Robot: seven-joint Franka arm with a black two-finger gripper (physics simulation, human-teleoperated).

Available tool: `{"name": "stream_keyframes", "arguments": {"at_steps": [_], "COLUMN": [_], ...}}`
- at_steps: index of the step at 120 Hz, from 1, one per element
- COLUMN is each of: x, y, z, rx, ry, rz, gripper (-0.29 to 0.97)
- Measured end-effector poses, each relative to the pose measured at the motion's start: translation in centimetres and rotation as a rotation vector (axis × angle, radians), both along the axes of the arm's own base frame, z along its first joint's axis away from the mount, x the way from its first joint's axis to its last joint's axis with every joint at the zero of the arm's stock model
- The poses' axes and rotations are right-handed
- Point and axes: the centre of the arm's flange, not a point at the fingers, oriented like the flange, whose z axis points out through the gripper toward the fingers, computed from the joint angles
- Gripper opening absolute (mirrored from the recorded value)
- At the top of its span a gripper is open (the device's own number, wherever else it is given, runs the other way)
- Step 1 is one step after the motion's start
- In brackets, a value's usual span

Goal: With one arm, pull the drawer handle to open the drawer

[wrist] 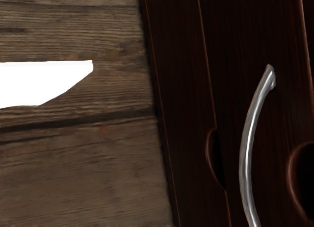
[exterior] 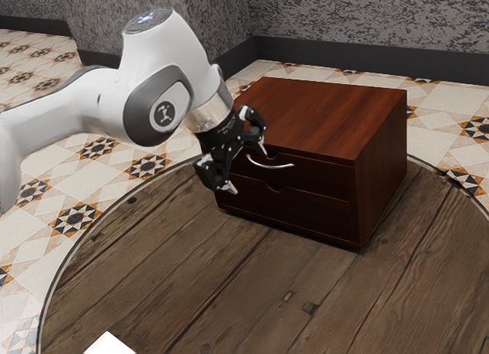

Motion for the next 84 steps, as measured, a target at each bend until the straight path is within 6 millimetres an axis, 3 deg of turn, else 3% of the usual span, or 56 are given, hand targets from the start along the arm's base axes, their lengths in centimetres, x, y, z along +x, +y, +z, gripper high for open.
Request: {"name": "stream_keyframes", "arguments": {"at_steps": [46,84], "x": [1.5,1.8], "y": [0.9,1.3], "z": [-1.8,-3.0], "rx": [-0.012,-0.014], "ry": [-0.006,0.007], "rz": [0.026,0.037], "gripper": [0.67,0.45]}}
